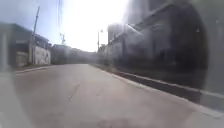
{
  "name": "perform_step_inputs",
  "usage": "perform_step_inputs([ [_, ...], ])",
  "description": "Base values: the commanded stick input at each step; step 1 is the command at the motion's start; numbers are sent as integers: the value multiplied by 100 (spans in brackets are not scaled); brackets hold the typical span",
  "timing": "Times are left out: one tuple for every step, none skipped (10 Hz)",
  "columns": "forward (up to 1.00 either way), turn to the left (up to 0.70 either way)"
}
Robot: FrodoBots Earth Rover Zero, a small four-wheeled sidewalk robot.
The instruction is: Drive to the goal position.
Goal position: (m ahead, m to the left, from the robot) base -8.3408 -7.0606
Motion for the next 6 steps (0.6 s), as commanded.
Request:
perform_step_inputs([
  [100,0],
  [100,2],
  [100,0],
  [100,0],
  [100,0],
  [100,0],
])
